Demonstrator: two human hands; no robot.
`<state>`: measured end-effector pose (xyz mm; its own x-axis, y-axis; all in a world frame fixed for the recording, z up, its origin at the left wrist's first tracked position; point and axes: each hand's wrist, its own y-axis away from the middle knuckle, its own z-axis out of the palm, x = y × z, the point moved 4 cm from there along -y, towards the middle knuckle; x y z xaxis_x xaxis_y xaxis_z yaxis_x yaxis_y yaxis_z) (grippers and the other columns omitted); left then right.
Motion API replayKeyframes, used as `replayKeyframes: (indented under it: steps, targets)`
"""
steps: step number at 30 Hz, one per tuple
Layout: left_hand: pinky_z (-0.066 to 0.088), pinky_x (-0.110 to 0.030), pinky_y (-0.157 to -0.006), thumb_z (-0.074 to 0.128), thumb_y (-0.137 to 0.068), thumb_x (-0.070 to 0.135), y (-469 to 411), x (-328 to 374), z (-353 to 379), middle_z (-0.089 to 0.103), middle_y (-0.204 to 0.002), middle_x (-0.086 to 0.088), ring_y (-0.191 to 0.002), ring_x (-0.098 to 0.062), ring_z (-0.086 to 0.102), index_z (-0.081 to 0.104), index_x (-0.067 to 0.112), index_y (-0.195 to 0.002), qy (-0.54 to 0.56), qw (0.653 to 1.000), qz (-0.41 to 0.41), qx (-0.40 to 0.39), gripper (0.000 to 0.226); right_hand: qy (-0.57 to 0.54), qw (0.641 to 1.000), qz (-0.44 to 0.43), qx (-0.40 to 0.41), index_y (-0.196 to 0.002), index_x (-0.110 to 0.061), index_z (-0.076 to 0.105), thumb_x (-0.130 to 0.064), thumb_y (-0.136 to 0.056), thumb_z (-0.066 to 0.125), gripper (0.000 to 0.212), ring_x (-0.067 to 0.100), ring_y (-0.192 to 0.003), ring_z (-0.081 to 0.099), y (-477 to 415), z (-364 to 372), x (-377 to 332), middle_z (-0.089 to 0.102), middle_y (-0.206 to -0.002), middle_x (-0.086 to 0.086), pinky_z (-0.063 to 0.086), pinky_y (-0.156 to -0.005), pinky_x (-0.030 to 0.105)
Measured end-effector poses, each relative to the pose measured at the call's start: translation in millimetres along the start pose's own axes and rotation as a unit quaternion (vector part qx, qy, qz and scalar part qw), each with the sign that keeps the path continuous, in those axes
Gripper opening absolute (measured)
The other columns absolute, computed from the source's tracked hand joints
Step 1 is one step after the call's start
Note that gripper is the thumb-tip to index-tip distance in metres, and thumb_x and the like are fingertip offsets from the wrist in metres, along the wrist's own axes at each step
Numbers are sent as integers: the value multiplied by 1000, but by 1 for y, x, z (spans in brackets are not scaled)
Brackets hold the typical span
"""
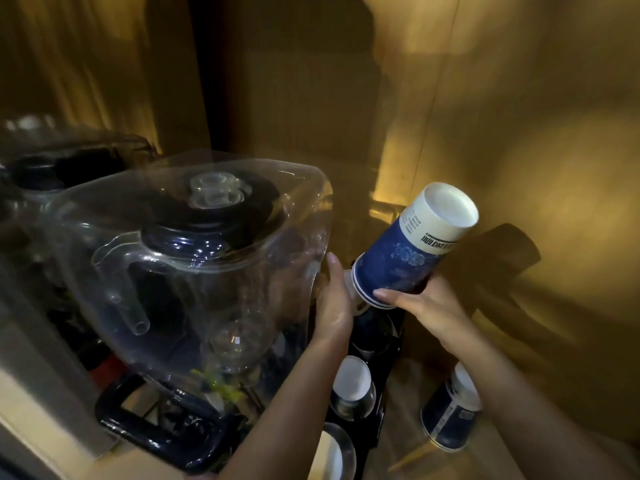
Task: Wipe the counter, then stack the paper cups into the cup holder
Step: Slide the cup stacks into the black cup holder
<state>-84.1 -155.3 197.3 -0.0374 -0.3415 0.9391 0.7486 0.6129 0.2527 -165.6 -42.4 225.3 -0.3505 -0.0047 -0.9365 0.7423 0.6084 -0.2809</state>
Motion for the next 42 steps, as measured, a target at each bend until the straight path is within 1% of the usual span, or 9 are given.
replayKeyframes:
  steps: [3, 11, 15, 18, 23, 29, 34, 39, 42]
  targets:
    - [37, -46, -110, 31, -70, 84, -2, -2, -2, 60, -130, -13, -121, -28, 55, 53, 17, -132, 61, 998, -19, -6, 94, 35, 999, 8, -20, -99, -34, 56, -19, -59, 83, 51, -14, -86, 59, -6, -1, 1, 62, -100, -21, 45, -67, 3]
    - [40, -49, -107, 37, -73, 80, -6, -9, -12, 59, -131, -14, -121, -31, 55, 54, 15, -130, 40, 999, -25, 8, 88, 87, 993, 31, -72, -106, -39, 46, -26, -54, 87, 68, -8, -98, 53, -10, 8, 16, 56, -107, -21, 40, -86, 16]
    - [41, -46, -107, 37, -88, 61, -8, -9, -12, 61, -130, -11, -119, -26, 57, 55, 14, -128, -4, 1000, 5, 5, 64, 109, 989, 36, -96, -117, -29, 43, -21, -54, 87, 78, -3, -105, 53, -12, 9, 24, 56, -112, -16, 40, -91, 20]
    - [42, -33, -97, 35, -93, 53, -11, -11, -9, 61, -130, -5, -108, -13, 56, 57, 18, -126, -68, 997, 28, -21, 53, 138, 982, 51, -122, -119, -22, 40, -12, -55, 86, 79, 10, -112, 52, -9, 12, 36, 55, -117, -7, 41, -97, 29]
    - [37, -30, -92, 25, -90, 62, -21, -15, -8, 59, -133, -3, -107, -11, 55, 56, 25, -128, -127, 991, 20, -47, 61, 82, 972, 144, -166, -125, -36, 27, -18, -59, 84, 89, -13, -93, 45, -8, 12, 52, 45, -110, -24, 40, -70, 3]
    - [38, -46, -109, 31, -87, 64, -25, -22, -10, 60, -132, -7, -117, -22, 56, 67, 24, -109, -63, 997, -17, -31, 58, -13, 960, 229, -161, -130, -28, 34, -29, -47, 83, 96, 2, -104, 51, -2, 10, 71, 54, -120, -9, 40, -86, 23]
    - [35, -47, -110, 18, -72, 78, -21, -16, -8, 59, -134, -2, -125, -18, 52, 58, 30, -125, -188, 980, 34, -48, 81, -30, 963, 208, -169, -122, -32, 36, -24, -47, 83, 89, -16, -89, 56, -2, 5, 73, 55, -108, -21, 44, -69, 5]
    - [37, -47, -108, 24, -91, 60, -26, -20, -9, 58, -135, -7, -124, -25, 52, 57, 22, -126, -212, 976, 39, -5, 62, 14, 959, 228, -165, -134, -21, 34, -24, -46, 84, 101, 13, -119, 46, -5, 7, 72, 50, -131, -2, 35, -104, 34]
    - [41, -40, -99, 31, -90, 59, -27, -20, -11, 61, -127, -6, -115, -25, 54, 61, 22, -120, -177, 983, 37, 27, 56, 83, 966, 195, -146, -136, -24, 28, -22, -56, 85, 98, 6, -114, 40, -8, 6, 67, 46, -123, -12, 33, -95, 22]
